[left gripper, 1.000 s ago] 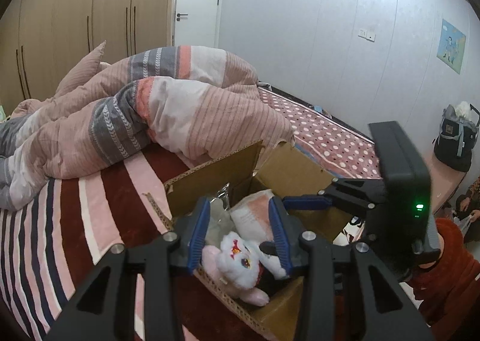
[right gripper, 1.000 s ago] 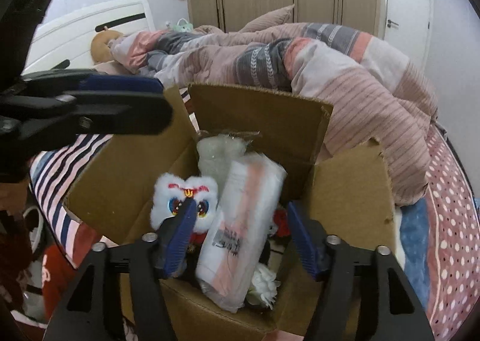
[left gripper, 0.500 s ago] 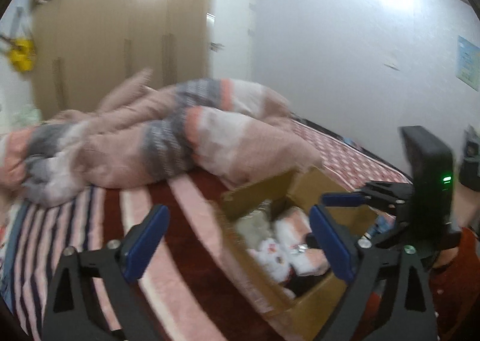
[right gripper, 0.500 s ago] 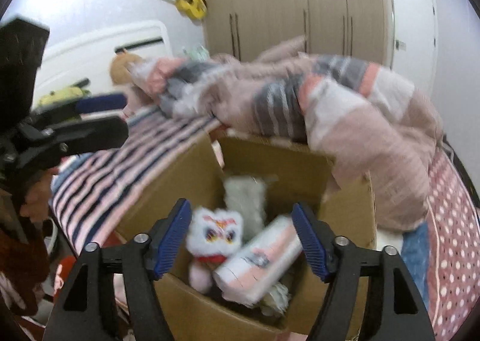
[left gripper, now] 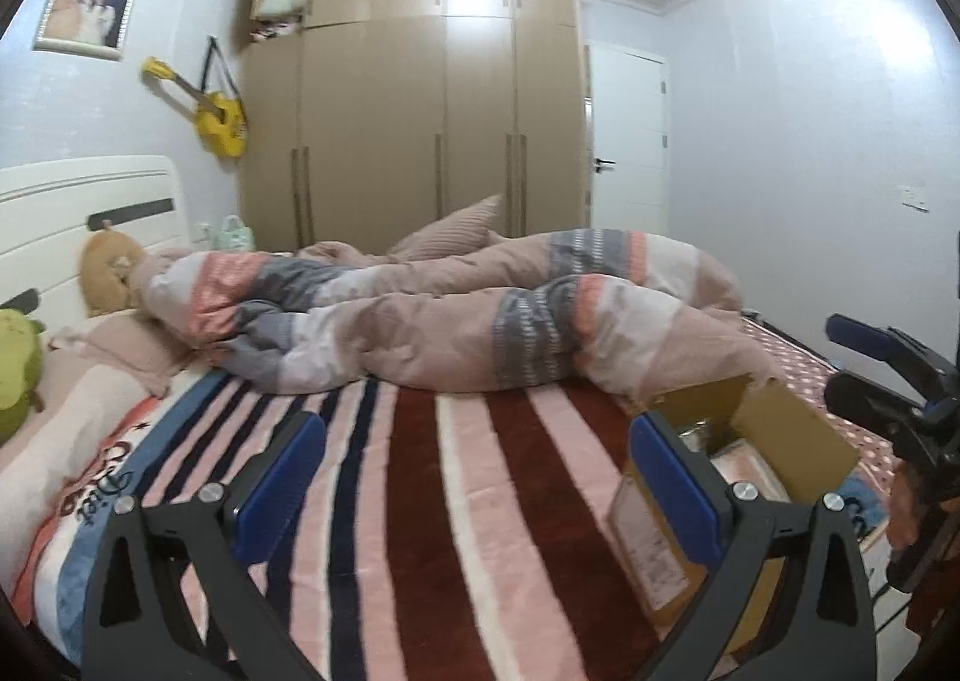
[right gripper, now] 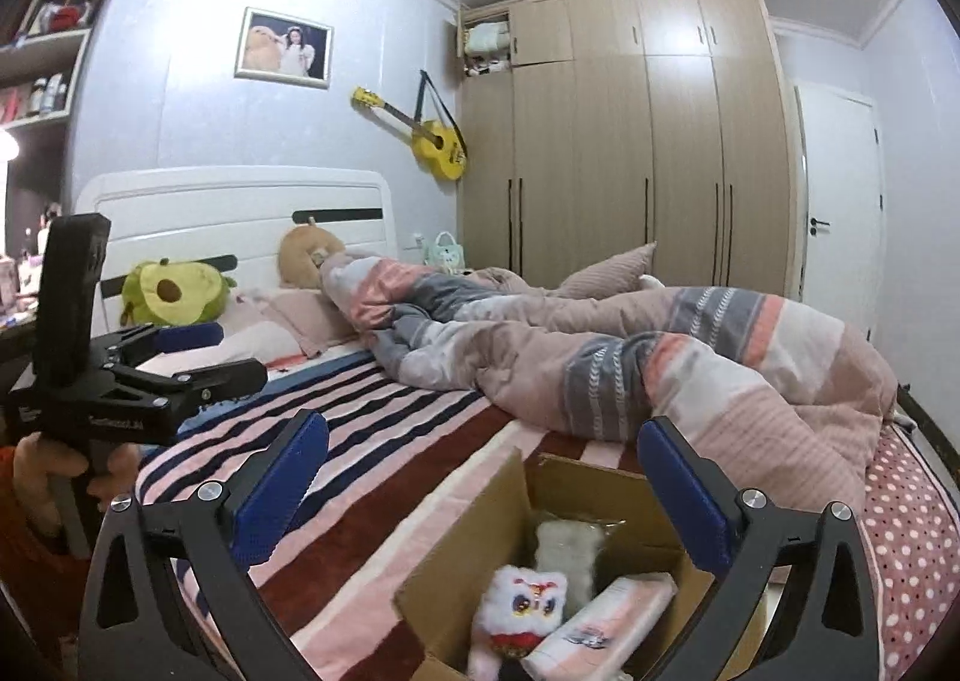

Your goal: Organize soft objects

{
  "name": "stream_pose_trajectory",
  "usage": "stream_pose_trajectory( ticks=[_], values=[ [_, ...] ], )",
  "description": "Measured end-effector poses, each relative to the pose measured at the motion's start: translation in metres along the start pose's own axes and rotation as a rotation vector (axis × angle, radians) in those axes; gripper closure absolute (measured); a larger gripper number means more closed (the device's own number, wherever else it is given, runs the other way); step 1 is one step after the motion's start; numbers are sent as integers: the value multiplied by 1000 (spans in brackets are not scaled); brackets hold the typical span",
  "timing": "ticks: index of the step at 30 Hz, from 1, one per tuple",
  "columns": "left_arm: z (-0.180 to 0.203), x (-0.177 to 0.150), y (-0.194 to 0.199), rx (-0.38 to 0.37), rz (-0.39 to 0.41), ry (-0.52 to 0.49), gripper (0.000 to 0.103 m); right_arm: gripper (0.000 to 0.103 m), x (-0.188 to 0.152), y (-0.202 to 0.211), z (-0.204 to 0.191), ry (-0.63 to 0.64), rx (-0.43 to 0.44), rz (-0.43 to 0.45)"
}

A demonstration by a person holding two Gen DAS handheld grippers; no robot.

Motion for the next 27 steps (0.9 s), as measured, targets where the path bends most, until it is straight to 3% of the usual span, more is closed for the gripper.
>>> stream_pose_trajectory(
  ticks=[8,27],
  values=[
    [-13,-10,-3,12,-6,36,2,0,-9,-10,-19,30,21,-36],
    [-14,-13,-12,15,-11,56,2,0,-17,-12,-16,24,10,-43]
  ],
)
Point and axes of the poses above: each gripper's, at about its wrist camera, not at the fingertips, and y roughly against the way its jaws point, z to its right, x to its top, the point moved 8 cm from there along -y, roughly the way its jaws point, and after that the axes turned 3 degrees about y, right-handed, at the moved point
